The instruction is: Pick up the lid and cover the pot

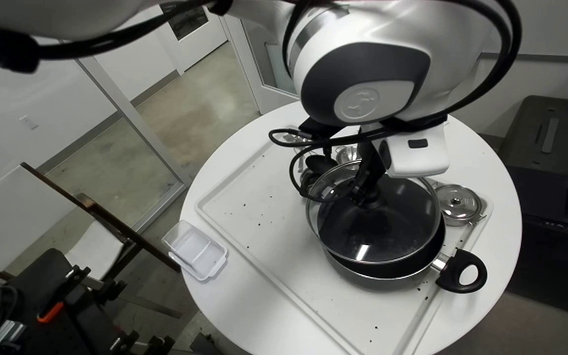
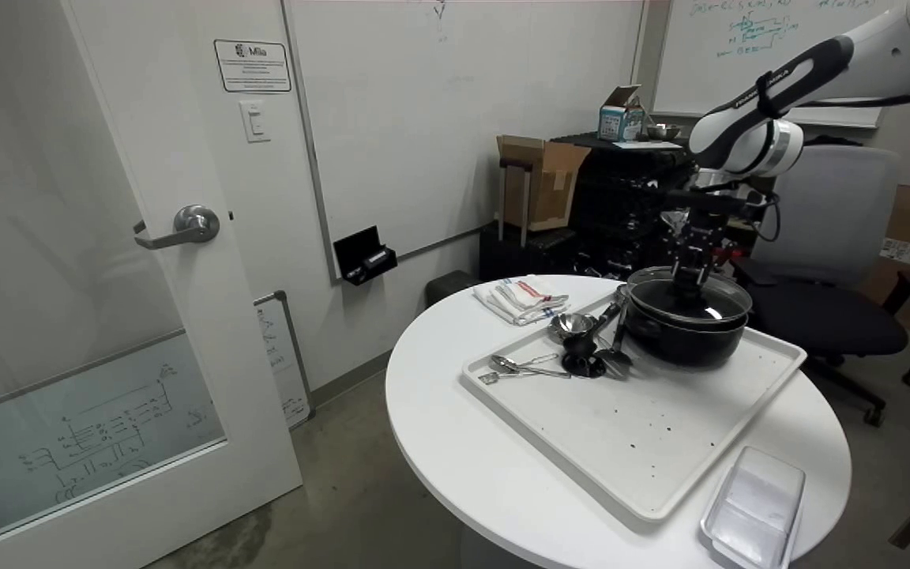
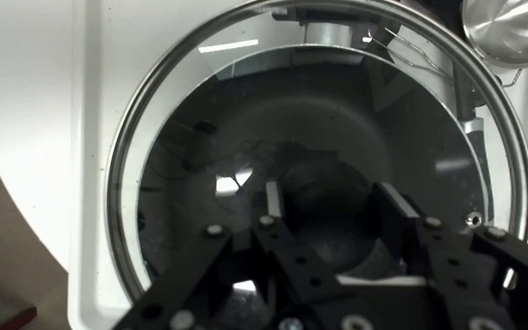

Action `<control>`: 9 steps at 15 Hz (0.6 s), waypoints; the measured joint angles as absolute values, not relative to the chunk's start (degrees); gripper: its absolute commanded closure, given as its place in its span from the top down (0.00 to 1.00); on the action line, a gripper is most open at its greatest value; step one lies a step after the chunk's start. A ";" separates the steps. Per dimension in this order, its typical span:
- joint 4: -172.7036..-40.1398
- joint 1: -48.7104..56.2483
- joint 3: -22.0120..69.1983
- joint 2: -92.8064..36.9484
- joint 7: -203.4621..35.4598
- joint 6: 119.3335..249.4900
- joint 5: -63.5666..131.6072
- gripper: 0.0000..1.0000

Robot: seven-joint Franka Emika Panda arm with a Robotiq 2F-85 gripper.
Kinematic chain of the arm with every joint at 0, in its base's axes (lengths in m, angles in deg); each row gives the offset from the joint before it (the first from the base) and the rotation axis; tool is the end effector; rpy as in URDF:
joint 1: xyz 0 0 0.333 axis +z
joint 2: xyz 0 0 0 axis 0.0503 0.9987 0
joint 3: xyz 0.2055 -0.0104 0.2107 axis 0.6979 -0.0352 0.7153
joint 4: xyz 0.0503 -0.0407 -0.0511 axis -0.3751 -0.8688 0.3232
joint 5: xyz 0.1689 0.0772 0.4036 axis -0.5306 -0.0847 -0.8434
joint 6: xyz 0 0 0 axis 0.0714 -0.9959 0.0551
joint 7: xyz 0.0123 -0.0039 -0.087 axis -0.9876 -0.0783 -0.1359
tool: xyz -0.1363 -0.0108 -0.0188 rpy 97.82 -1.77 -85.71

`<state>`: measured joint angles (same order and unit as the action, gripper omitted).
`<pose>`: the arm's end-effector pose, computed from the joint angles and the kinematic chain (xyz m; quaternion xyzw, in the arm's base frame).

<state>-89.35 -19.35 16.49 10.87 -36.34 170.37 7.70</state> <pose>0.6463 -0.3662 0.0703 -0.6704 0.7332 0.0885 0.0712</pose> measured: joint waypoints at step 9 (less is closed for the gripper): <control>-85.13 -20.60 16.07 15.05 -33.63 170.37 7.71 0.26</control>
